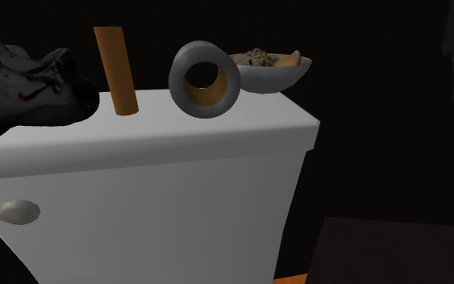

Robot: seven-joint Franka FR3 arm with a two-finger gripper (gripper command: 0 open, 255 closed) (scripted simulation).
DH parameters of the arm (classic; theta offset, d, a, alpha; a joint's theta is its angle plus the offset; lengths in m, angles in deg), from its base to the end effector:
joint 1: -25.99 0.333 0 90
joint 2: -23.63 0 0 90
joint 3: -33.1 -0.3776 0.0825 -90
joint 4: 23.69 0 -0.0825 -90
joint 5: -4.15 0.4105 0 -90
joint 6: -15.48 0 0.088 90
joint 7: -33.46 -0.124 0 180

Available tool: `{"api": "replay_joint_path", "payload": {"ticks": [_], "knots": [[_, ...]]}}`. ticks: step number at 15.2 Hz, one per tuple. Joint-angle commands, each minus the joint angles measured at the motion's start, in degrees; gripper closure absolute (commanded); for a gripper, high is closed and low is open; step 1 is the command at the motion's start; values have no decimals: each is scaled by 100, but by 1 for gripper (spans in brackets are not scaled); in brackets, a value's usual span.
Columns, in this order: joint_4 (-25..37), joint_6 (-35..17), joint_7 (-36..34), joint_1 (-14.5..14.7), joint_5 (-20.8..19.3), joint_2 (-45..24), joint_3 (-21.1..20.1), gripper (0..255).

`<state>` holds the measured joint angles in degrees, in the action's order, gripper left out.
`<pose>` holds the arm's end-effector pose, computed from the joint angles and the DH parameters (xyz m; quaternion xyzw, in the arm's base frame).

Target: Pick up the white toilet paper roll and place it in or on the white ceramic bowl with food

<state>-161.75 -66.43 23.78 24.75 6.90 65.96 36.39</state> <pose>0.2787 -0.0205 0.5674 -0.9854 0.1125 0.1227 0.0368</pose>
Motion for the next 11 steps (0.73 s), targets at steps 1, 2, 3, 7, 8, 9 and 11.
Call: {"api": "replay_joint_path", "payload": {"ticks": [1, 2, 3, 7, 8, 9, 11], "knots": [[0, 0, 0, 0, 0, 0, 0, 0], [-77, -304, -277, -33, -72, -24, -207, 0], [-142, -603, -557, -74, -156, -67, -418, 0], [-276, -1713, -1769, -323, -657, -417, -1260, 0], [-273, -1959, -2101, -414, -830, -545, -1474, 0], [-254, -2185, -2447, -515, -1027, -688, -1686, 0], [-166, -2571, -3181, -766, -1486, -1013, -2123, 0]]}}
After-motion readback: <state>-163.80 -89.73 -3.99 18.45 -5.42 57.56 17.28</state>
